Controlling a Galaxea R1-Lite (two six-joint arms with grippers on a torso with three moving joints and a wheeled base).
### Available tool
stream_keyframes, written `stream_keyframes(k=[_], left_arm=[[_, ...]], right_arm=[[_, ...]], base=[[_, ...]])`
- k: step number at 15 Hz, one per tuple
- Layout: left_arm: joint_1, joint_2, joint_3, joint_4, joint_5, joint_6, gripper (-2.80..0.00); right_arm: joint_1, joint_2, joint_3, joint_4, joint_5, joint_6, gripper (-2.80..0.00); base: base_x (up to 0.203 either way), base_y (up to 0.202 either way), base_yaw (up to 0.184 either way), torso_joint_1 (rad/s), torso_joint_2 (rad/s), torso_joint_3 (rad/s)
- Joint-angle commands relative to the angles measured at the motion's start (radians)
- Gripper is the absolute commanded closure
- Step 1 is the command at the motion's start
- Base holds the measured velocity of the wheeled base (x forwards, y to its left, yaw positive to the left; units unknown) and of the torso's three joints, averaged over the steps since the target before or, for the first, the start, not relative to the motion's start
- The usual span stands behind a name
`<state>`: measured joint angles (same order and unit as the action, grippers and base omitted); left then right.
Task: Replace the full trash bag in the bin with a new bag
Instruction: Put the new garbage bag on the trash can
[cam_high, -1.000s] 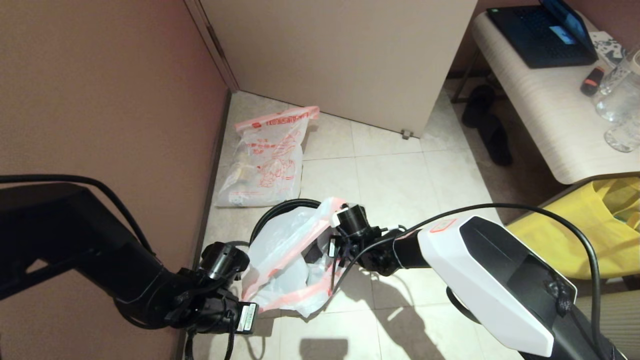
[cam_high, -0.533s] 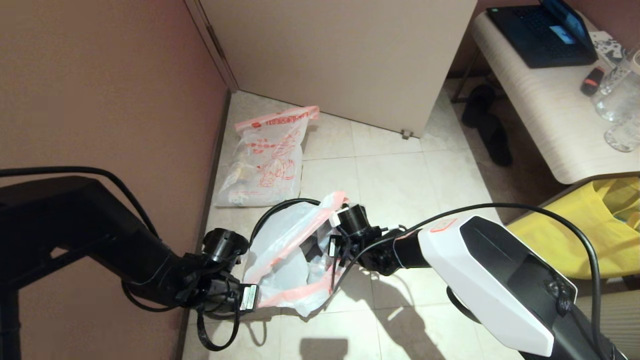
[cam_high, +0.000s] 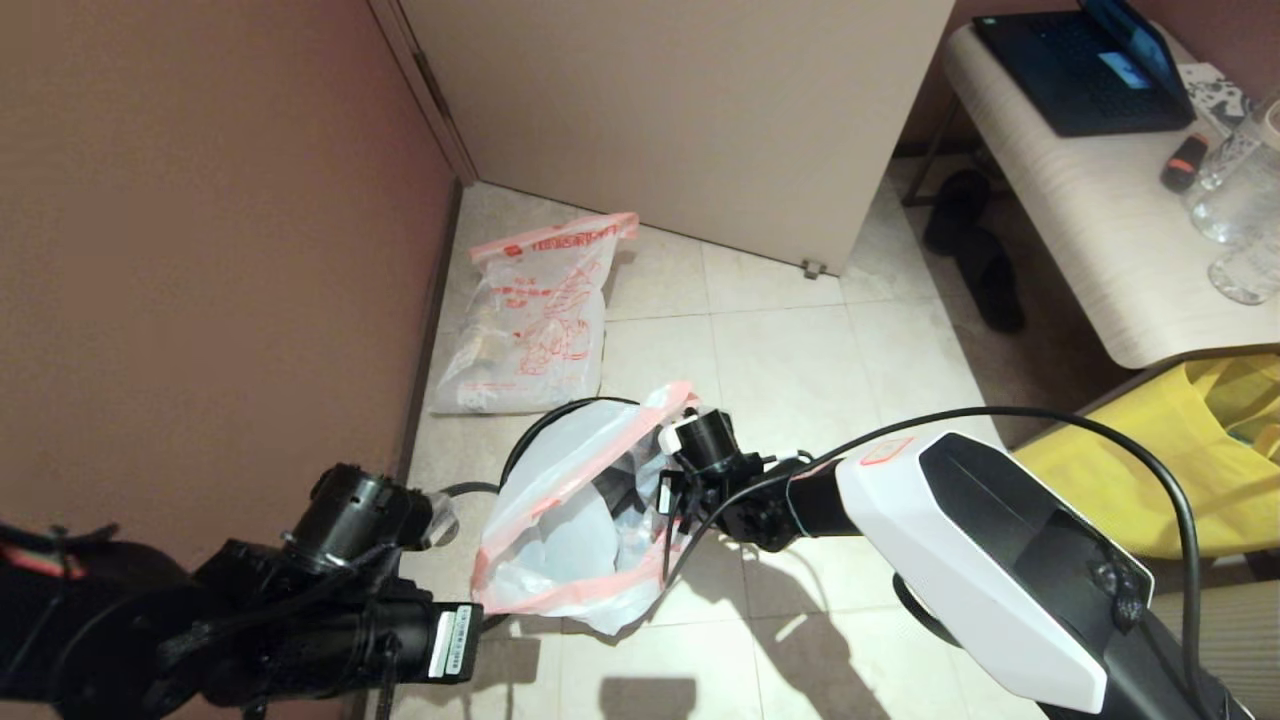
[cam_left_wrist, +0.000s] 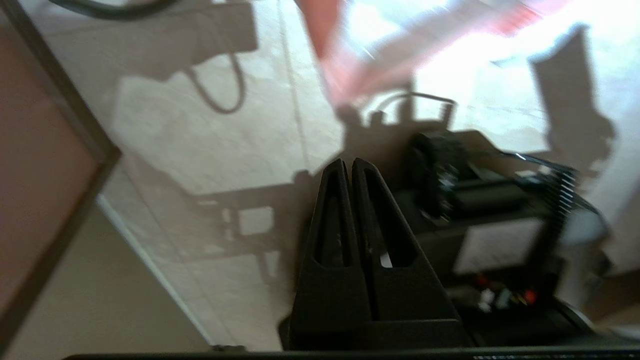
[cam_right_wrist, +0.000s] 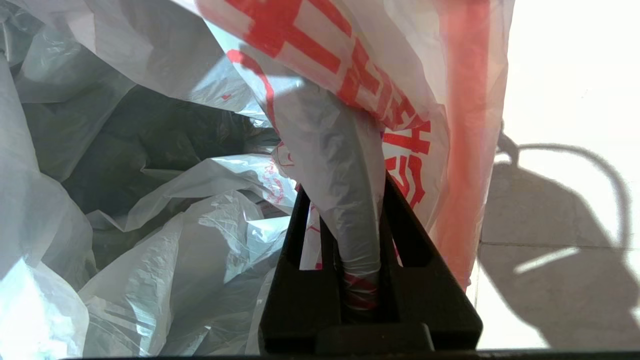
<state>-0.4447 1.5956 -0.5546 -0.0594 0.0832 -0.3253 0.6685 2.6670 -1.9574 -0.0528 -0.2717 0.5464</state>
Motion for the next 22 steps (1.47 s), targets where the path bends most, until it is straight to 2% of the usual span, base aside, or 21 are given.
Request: stream_keyframes(k=[1,5,9,13,16,19,22], left_arm=[[-0.05,-0.143,0.001,0.022,-0.006,-0.063,0.0],[-0.043,0.03,-0.051,-0.065,-0.029,-0.059,0.0],[0.078,0.235,-0.115,-0.201,-0.03,0.063,0.0],[0.166,0.363,-0.176,-0.244,-0.029,0.155,0.0],[0.167,0.417,-0.176,-0.258,-0.03,0.169,0.0],[0.167,0.48,-0.178,-0.358,-0.03,0.175,0.0],[0.173,0.553,-0.189,-0.485,-0.032,0.226,0.0]], right_arm=[[0.0,0.002,0.0,-0.001,-0.001,0.003,0.0],[0.0,0.001,0.0,-0.001,-0.001,0.003,0.0],[-0.001,0.002,0.0,-0.001,0.0,0.003,0.0],[-0.001,0.001,0.0,-0.001,0.0,0.003,0.0],[-0.001,0.001,0.0,-0.001,0.0,0.005,0.0],[-0.001,-0.004,0.003,0.0,0.024,0.033,0.0],[-0.004,-0.009,0.006,0.001,0.037,0.046,0.0]], base=[[0.0,0.0,0.0,0.0,0.0,0.0],[0.0,0.0,0.0,0.0,0.0,0.0],[0.0,0.0,0.0,0.0,0.0,0.0],[0.0,0.0,0.0,0.0,0.0,0.0],[0.0,0.0,0.0,0.0,0.0,0.0],[0.0,0.0,0.0,0.0,0.0,0.0],[0.0,0.0,0.0,0.0,0.0,0.0]])
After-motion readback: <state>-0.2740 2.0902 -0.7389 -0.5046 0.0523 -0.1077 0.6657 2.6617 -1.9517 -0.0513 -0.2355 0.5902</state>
